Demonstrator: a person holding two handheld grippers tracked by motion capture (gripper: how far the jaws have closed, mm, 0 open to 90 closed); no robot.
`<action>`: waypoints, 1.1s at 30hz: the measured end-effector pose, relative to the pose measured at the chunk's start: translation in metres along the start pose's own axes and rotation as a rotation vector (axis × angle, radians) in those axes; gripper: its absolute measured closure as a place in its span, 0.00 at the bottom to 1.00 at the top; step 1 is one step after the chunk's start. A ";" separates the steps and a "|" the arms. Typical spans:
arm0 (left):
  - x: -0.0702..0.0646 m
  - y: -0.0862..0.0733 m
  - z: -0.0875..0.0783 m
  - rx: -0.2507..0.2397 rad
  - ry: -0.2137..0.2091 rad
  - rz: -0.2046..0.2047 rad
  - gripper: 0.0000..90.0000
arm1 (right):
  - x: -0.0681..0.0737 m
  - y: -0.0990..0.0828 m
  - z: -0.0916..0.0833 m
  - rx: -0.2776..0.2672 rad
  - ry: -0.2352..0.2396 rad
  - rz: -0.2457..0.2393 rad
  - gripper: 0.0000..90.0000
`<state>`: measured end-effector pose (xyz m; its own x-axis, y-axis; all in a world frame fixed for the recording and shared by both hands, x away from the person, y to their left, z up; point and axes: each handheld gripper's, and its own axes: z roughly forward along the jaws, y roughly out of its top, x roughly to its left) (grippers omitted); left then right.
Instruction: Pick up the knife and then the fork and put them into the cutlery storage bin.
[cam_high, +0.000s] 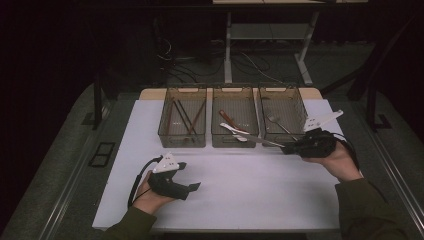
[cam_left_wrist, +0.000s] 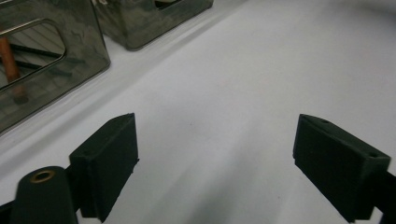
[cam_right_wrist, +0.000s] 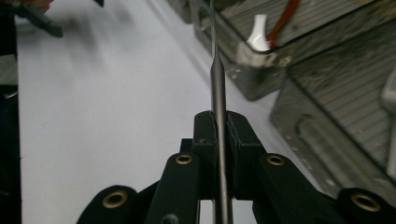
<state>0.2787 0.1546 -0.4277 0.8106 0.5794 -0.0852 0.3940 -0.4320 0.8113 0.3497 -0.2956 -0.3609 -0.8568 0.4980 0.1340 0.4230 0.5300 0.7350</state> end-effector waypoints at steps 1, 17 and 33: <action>0.000 -0.001 0.000 0.002 0.005 -0.003 0.12 | -0.002 0.001 -0.003 -0.007 -0.011 0.006 0.92; -0.002 -0.004 0.006 0.039 -0.010 0.004 0.00 | -0.050 0.006 -0.032 -0.042 -0.239 0.149 0.92; -0.005 -0.005 0.008 0.036 -0.040 0.040 0.00 | -0.090 0.015 0.005 0.050 -0.439 0.301 0.92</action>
<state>0.2762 0.1479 -0.4361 0.8423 0.5335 -0.0767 0.3756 -0.4790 0.7934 0.4348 -0.3290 -0.3651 -0.4957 0.8678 0.0359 0.6538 0.3457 0.6731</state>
